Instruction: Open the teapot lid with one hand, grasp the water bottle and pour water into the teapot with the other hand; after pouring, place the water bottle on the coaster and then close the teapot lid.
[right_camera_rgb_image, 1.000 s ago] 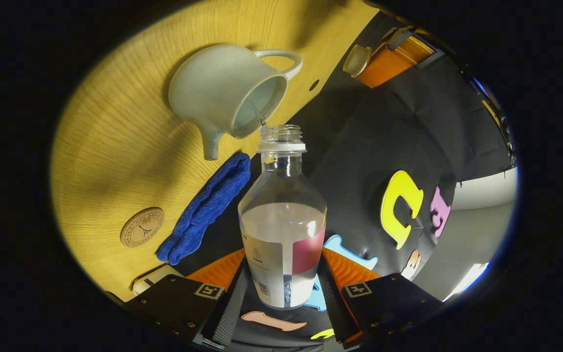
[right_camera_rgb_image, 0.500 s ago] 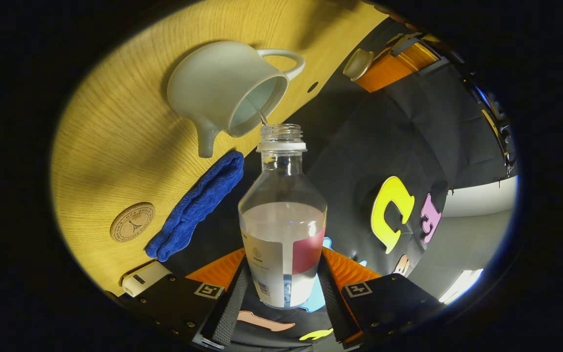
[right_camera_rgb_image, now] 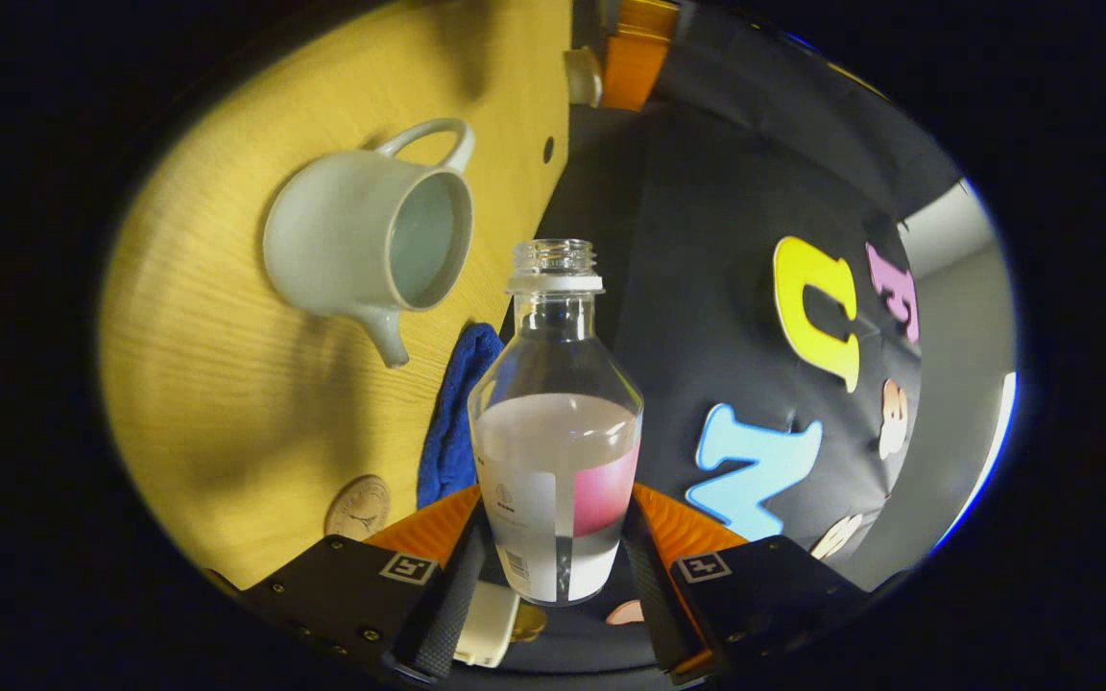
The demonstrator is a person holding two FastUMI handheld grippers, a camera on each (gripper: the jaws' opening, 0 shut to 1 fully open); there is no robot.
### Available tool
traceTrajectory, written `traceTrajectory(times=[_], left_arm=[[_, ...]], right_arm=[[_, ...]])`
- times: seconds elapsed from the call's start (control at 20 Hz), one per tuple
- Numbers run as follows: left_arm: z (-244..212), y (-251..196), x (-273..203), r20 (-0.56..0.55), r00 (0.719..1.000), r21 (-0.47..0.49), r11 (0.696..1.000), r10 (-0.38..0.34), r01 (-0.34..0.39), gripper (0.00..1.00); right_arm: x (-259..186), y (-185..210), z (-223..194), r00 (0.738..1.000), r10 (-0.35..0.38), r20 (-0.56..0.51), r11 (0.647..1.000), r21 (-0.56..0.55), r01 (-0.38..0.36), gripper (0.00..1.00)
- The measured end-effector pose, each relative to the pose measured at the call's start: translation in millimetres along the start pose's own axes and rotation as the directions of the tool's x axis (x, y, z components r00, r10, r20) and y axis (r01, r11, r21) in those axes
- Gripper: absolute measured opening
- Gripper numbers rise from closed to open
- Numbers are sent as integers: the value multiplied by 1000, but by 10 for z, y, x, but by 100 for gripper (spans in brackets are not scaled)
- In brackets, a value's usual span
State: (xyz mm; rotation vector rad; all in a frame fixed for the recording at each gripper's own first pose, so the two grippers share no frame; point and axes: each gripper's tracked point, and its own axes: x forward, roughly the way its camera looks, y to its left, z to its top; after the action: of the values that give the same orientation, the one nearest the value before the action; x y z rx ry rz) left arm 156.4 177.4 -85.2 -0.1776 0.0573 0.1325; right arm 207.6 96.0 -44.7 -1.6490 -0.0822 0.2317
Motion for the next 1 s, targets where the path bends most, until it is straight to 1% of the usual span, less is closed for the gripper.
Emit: traceTrajectory(times=[0.1, 0.25, 0.35, 0.45, 0.5, 0.65, 0.8, 0.85, 0.9, 1.0], left_arm=[[-23, 4, 14, -2, 1000, 10, 1000, 5, -5, 17], [-17, -26, 14, -1, 1000, 29, 1000, 4, -4, 17], [0, -41, 6, 5, 1000, 36, 999, 3, -3, 17], [24, -29, 6, 11, 1000, 46, 999, 7, -7, 18], [41, -30, 0, 15, 1000, 48, 999, 8, -9, 17], [45, -50, -16, 17, 1000, 44, 999, 3, -4, 18], [3, -90, 2, 6, 1000, 55, 998, -3, 2, 16], [1, -115, 0, 3, 1000, 55, 998, -8, 8, 16], [-1, -135, -4, 1, 1000, 55, 998, -13, 13, 18], [-9, -158, -2, -1, 1000, 63, 998, -17, 17, 18]], right_arm=[[1, 94, -9, 999, 40, -6, 991, 129, -39, 75], [2, 262, -12, 996, 92, -13, 955, 283, -85, 75], [15, 329, -48, 993, 116, -13, 918, 383, -102, 75], [26, 365, -90, 990, 144, -6, 860, 495, -122, 75], [30, 377, -124, 988, 155, -5, 822, 555, -126, 75], [66, 350, -251, 984, 180, 10, 687, 714, -133, 75], [146, 267, -437, 984, 178, 3, 576, 810, -107, 76], [175, 236, -499, 985, 174, -1, 532, 841, -93, 76], [192, 235, -586, 985, 172, -7, 482, 873, -78, 76], [272, 237, -730, 985, 174, -15, 354, 934, -49, 76]])
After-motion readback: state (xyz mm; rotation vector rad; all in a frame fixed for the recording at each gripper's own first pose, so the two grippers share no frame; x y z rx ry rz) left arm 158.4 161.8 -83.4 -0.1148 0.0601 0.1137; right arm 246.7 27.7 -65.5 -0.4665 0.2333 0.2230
